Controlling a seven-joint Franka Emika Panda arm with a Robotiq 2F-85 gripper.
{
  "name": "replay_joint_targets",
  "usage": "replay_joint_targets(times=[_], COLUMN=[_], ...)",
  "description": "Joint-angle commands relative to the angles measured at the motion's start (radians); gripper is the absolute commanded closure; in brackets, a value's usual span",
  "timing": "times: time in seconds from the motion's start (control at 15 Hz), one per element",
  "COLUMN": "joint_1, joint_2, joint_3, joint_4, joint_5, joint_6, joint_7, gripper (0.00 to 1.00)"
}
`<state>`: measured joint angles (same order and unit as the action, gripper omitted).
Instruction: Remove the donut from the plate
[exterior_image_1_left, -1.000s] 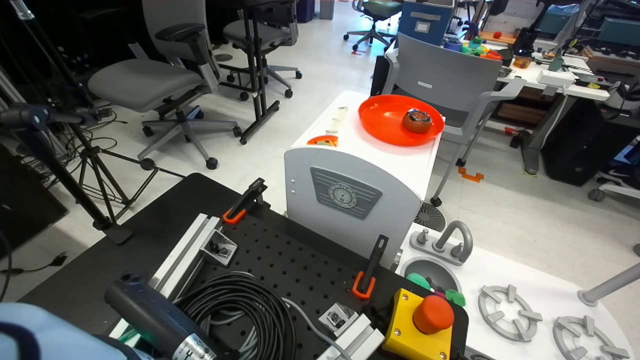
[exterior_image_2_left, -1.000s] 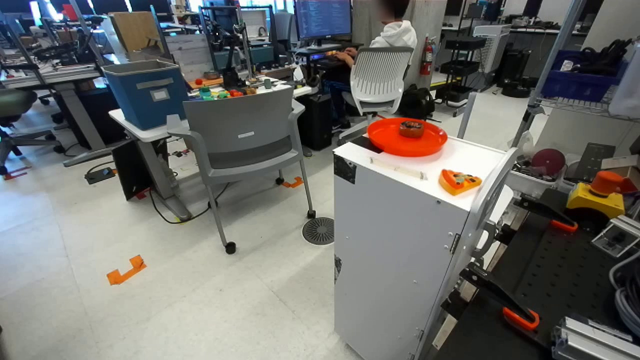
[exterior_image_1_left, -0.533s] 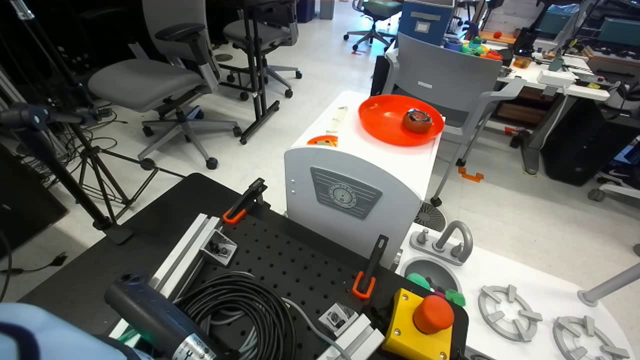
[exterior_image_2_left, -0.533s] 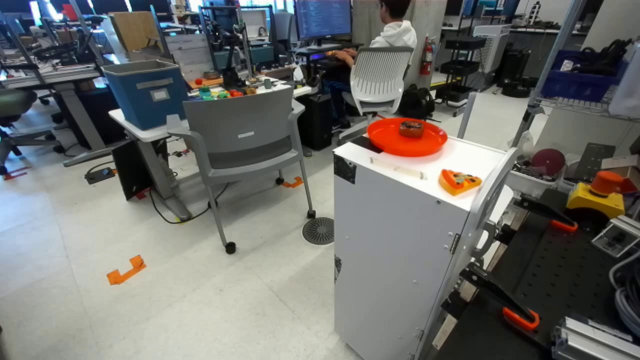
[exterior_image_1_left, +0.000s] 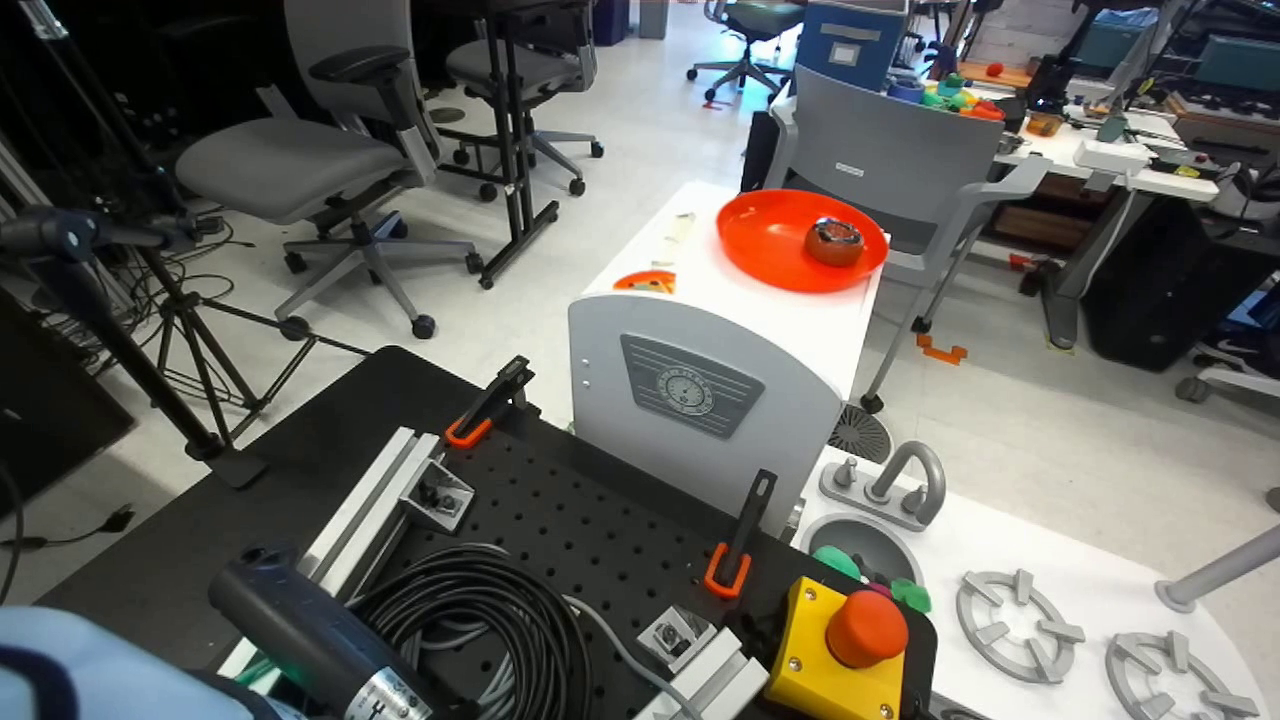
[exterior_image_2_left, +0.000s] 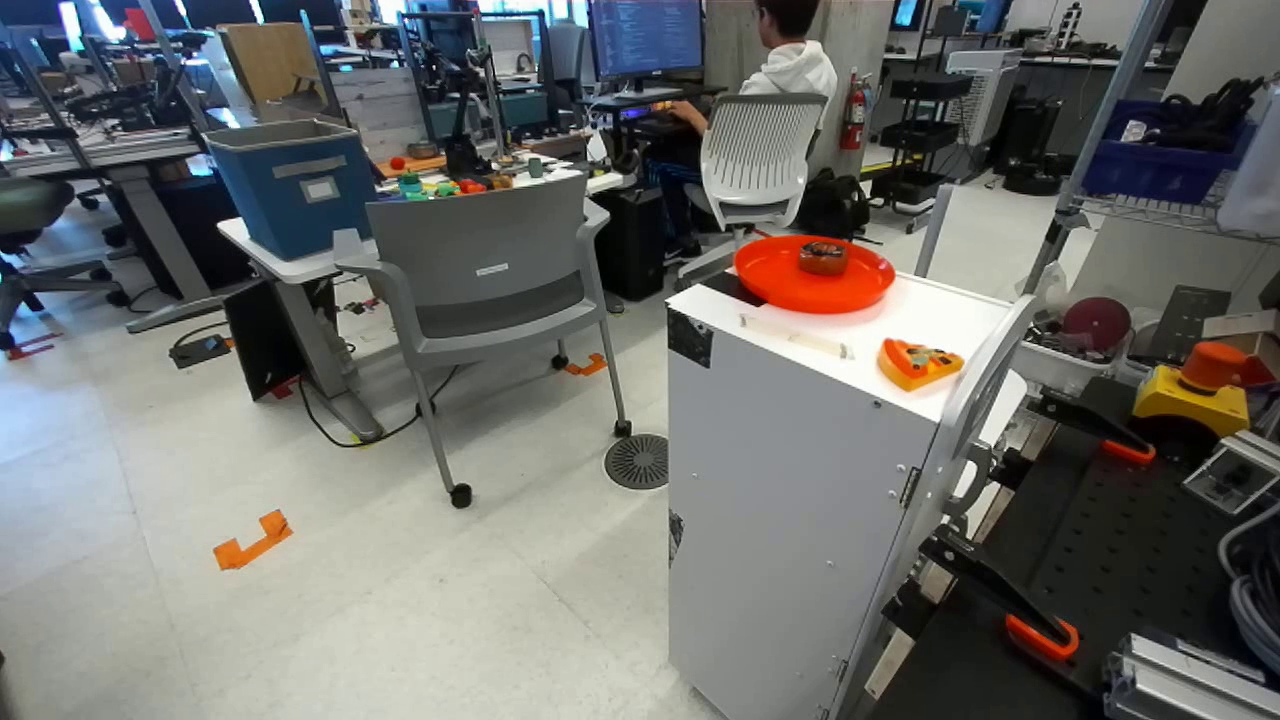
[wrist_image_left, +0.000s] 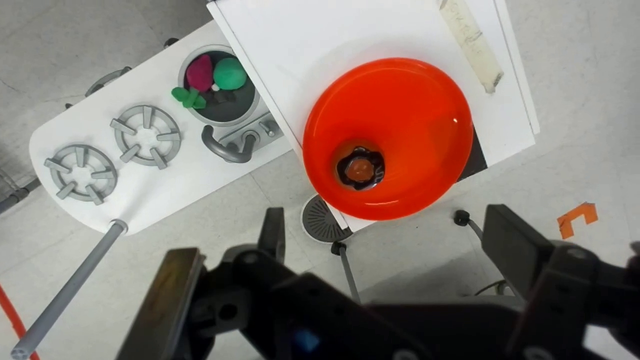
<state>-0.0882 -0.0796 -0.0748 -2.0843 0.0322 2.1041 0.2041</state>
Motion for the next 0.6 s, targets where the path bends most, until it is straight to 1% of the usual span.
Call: replay_joint_targets(times=[0.0,0.13,0.27,0.33,0.53], joint_1=[-0.001,0.0,0.001,0.001,0.001], joint_2=[0.03,0.032,0.015,0.018,0.017], joint_3=[-0.005,-0.004,-0.005,-0.002,-0.002], joint_4=[0.048,0.055,0.053,0.028,0.038], joint_5=[0.02,0.016,0.022,0.001,0.001], joint_6=[-0.039,-0.061,-0.137,-0.069,-0.112], joint_7=[0.001,0.002,-0.031,-0.005,-0.011], gripper=[0.0,0.0,0.0,0.0,0.0])
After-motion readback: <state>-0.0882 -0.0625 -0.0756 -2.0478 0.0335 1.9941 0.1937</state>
